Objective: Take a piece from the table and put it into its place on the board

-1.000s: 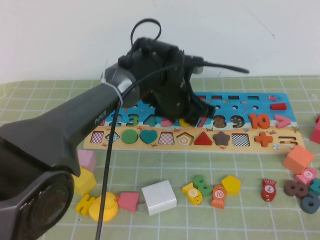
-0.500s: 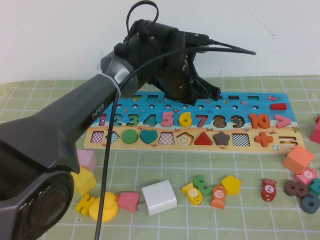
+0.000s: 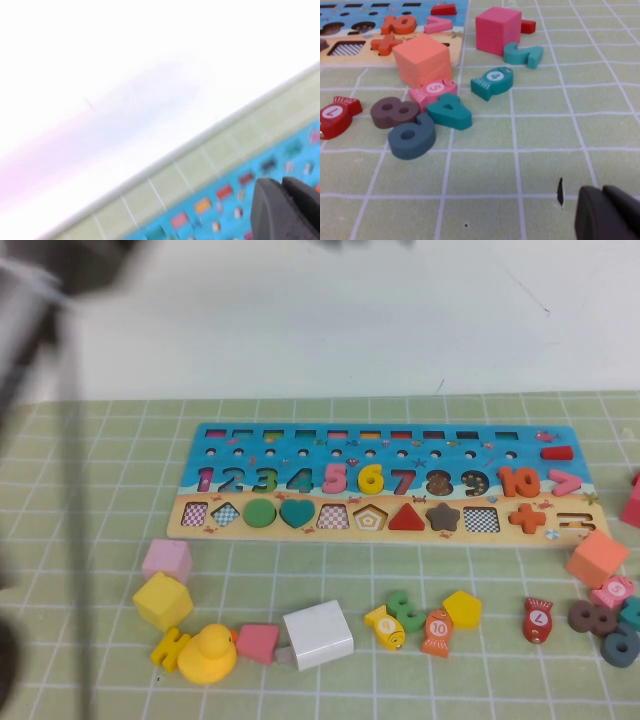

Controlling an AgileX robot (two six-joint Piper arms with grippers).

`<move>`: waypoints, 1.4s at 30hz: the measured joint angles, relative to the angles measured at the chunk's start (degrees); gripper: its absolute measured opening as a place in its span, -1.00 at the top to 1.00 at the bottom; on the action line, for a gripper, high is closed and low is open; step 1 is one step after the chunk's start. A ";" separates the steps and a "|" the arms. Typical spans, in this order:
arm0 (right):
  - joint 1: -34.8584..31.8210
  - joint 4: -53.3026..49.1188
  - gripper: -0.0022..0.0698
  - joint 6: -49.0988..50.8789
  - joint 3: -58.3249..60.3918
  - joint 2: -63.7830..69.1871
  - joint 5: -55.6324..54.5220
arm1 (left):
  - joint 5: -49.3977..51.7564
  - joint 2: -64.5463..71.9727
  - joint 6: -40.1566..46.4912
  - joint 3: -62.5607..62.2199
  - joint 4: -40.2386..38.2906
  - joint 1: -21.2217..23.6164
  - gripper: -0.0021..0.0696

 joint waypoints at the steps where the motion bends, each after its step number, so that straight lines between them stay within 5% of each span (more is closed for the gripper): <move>1: 0.00 0.00 0.95 0.00 0.00 0.00 0.00 | 0.27 -2.18 0.16 -0.71 0.24 0.00 0.94; 12: 0.00 0.00 0.95 0.00 0.00 0.00 0.00 | 5.87 -26.35 5.22 -1.23 2.11 0.00 0.94; 20: 0.00 0.00 0.95 0.00 0.00 0.00 0.00 | 5.87 -46.49 10.31 11.81 3.51 0.00 0.94; 24: 0.00 0.00 0.95 0.00 0.00 0.00 0.00 | 5.46 -58.23 12.81 28.15 4.84 0.00 0.94; 34: 0.00 0.00 0.95 0.00 0.00 0.00 0.00 | -32.47 -86.55 6.44 85.69 6.86 0.00 0.94; 42: 0.00 0.00 0.95 0.00 0.00 0.00 0.00 | -42.09 -87.66 5.35 104.88 3.07 0.00 0.94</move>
